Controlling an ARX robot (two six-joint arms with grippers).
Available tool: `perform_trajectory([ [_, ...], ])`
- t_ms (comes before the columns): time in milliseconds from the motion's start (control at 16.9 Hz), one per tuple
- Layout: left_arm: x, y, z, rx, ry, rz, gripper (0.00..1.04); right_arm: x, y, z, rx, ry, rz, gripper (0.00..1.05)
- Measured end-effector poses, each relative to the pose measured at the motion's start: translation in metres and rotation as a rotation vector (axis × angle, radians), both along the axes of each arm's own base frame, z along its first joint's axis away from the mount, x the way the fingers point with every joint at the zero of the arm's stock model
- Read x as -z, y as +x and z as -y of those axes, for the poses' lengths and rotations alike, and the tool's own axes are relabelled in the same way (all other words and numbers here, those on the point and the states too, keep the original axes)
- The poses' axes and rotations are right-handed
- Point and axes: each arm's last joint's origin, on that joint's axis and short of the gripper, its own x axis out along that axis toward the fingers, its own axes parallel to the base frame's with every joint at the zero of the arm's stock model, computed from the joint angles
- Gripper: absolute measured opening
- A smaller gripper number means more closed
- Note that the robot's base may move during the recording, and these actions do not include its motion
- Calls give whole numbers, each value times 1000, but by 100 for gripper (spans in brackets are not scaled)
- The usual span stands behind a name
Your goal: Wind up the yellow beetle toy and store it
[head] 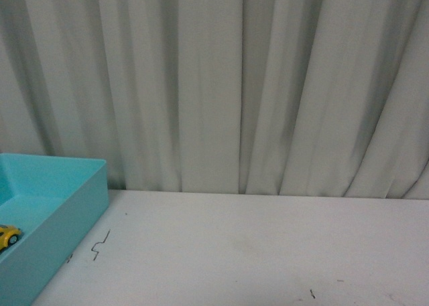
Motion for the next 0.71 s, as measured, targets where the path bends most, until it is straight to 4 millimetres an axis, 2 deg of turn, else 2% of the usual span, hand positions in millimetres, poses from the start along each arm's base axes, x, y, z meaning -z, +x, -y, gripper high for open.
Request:
perform_trajectory([
  [59,0,0,0,0,0,0,56,0,0,0,0,0,0,98],
  [178,0,0,0,0,0,0,74,0,0,0,0,0,0,98],
  [296,0,0,0,0,0,0,99,0,0,0,0,0,0,98],
  [711,0,0,0,0,0,-1,98,0,0,0,0,0,0,98],
])
